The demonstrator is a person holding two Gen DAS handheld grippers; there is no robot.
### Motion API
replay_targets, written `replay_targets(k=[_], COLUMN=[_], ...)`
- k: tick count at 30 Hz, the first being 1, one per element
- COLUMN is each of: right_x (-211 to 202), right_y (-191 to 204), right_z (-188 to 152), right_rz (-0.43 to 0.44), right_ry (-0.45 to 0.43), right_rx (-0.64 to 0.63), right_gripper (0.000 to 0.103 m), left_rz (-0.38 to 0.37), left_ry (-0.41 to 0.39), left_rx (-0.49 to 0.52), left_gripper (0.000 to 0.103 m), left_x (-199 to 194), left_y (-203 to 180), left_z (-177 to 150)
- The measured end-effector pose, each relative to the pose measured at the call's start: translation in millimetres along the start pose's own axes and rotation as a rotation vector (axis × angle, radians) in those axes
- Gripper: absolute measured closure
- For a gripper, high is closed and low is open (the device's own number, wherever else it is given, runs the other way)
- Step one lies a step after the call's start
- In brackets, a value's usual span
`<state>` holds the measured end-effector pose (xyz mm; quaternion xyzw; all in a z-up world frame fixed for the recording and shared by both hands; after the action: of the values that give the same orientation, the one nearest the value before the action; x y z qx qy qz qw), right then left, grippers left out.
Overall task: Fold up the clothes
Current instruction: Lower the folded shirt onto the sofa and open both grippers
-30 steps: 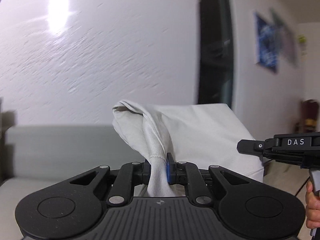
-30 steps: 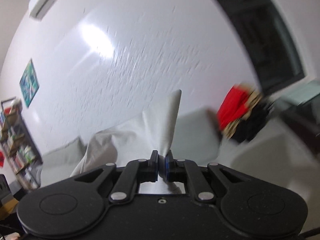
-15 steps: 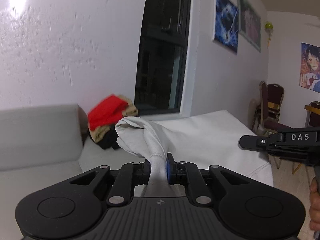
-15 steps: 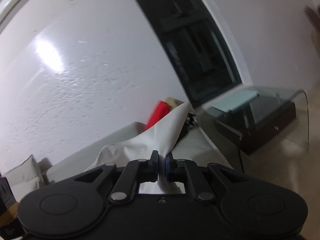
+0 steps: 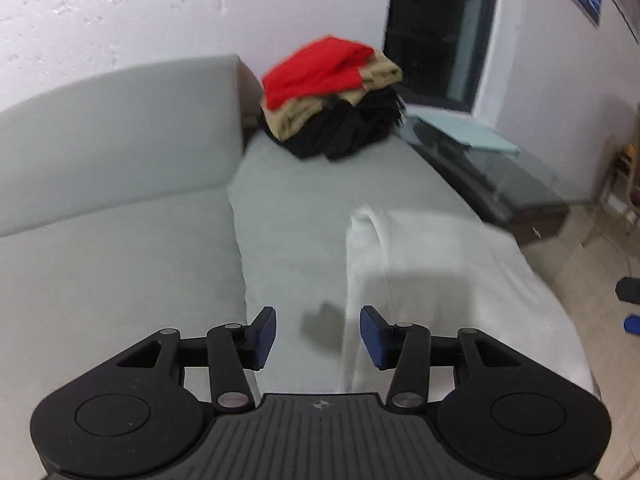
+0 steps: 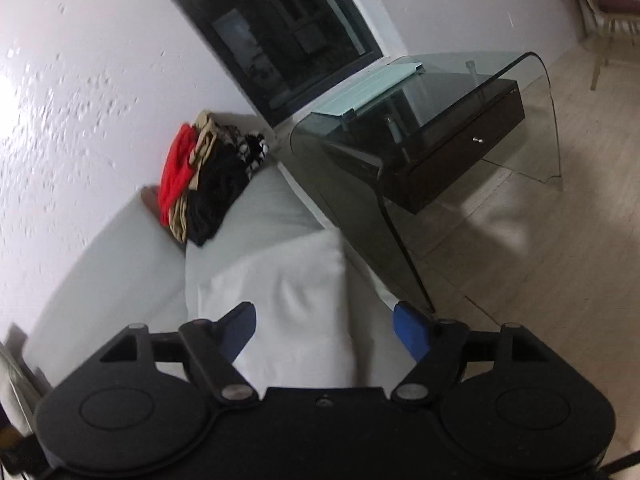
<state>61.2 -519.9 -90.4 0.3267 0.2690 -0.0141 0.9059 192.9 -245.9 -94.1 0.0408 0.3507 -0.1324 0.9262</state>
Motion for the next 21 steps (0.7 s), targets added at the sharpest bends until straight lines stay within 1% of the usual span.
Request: replay_targets(k=[2, 4, 6, 7, 9, 10, 12, 15, 17, 18, 19, 20, 21], right_x=[-4, -4, 5, 12, 28, 34, 37, 18, 5, 0, -6, -13, -19], right_y=[8, 20, 37, 44, 51, 50, 44, 35, 33, 33, 37, 43, 49], right_z=[-5, -11, -21, -27, -41, -48, -62, -79, -85, -86, -84, -80, -75], right_rz=[0.008, 0.013, 0.007, 0.001, -0.024, -0.059, -0.112, -0.139, -0.168, -0.181, -0.172, -0.158, -0.142], right_ry=[0.013, 0.021, 0.05, 0.082, 0.155, 0.188, 0.248, 0.32, 0.378, 0.392, 0.384, 0.369, 0.35], right_rx=[-0.05, -0.117, -0.22, -0.263, -0.337, -0.366, -0.394, -0.385, -0.353, -0.333, -0.32, -0.307, -0.294], right_gripper=[0.03, 0.046, 0.081, 0.085, 0.086, 0.086, 0.086, 0.088, 0.086, 0.085, 0.084, 0.077, 0.061], left_rz=[-0.043, -0.063, -0.071, -0.076, -0.092, -0.084, -0.043, 0.04, 0.07, 0.082, 0.089, 0.092, 0.094], left_ry=[0.04, 0.061, 0.076, 0.09, 0.136, 0.163, 0.217, 0.288, 0.305, 0.31, 0.314, 0.317, 0.312], left_rx=[-0.002, 0.033, 0.107, 0.144, 0.214, 0.246, 0.303, 0.38, 0.403, 0.411, 0.405, 0.391, 0.381], left_gripper=[0.058, 0.058, 0.058, 0.058, 0.059, 0.059, 0.056, 0.056, 0.056, 0.056, 0.055, 0.05, 0.044], left_x=[4, 9, 13, 18, 29, 32, 33, 18, 2, -6, -15, -23, -33], left_y=[-9, -25, -46, -55, -69, -73, -76, -74, -72, -70, -69, -67, -66], left_z=[-3, -7, -9, -9, -16, -23, -39, -54, -59, -61, -61, -60, -58])
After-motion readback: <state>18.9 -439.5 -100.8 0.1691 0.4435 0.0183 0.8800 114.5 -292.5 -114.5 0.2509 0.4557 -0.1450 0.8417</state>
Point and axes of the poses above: each gripper's, at about its wrist camera, not at the fingertips, and x roughly the way its jaws point, y to its left, z to its top, the point moved 3 cm from there along x, roughly the way its jaws point, and after that the axes turned 8 degrees about z, right-handed, at the moved point
